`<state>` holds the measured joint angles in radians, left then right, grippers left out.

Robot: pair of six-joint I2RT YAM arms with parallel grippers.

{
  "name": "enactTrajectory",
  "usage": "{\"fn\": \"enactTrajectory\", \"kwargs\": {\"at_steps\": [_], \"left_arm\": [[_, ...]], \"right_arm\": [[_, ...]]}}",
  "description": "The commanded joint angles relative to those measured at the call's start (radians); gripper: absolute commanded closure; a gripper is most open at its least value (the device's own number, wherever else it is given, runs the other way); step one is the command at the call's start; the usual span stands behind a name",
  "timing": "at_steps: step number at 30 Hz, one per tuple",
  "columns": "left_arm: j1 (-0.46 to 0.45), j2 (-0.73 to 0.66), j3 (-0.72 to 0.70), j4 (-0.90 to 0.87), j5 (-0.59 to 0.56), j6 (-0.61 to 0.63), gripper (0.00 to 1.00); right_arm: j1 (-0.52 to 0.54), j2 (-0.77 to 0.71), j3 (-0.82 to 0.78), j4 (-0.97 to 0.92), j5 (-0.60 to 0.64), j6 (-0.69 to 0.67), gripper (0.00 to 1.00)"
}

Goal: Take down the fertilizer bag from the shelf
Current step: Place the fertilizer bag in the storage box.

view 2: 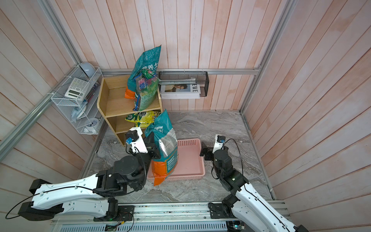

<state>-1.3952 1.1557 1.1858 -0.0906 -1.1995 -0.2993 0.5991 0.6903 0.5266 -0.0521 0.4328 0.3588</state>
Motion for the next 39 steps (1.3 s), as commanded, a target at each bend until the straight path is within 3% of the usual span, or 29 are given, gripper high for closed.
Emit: {"fn": "enactTrajectory", "kwargs": {"at_steps": [1,8,13,17,24,32,39], "left_arm": [[0.001,0.084,0.023,-0.130,0.121,-0.212,1.00],[0.053,0.188,0.054,-0.058,0.181,-0.174,1.00],[0.127,0.216,0.070,-0.051,0.251,-0.211,1.00],[0.130,0.267,0.096,-0.029,0.261,-0.237,1.00],[0.115,0.354,0.111,0.056,0.186,-0.281,1.00],[0.105,0.450,0.200,0.142,0.113,-0.246,1.00],[0.104,0.551,0.303,0.159,0.064,-0.301,1.00]], "right_arm": [[0.006,-0.012,0.023,0.016,0.017,-0.006,0.02],[0.007,0.005,0.027,0.012,0.007,-0.004,0.02],[0.006,-0.017,0.019,0.010,0.014,-0.004,0.02],[0.006,-0.031,0.016,0.011,0.017,-0.004,0.02],[0.006,-0.034,0.013,0.008,0.036,0.002,0.02],[0.006,-0.087,-0.002,-0.002,0.107,0.029,0.02],[-0.012,-0.132,-0.004,-0.018,0.117,0.041,0.02]]}}
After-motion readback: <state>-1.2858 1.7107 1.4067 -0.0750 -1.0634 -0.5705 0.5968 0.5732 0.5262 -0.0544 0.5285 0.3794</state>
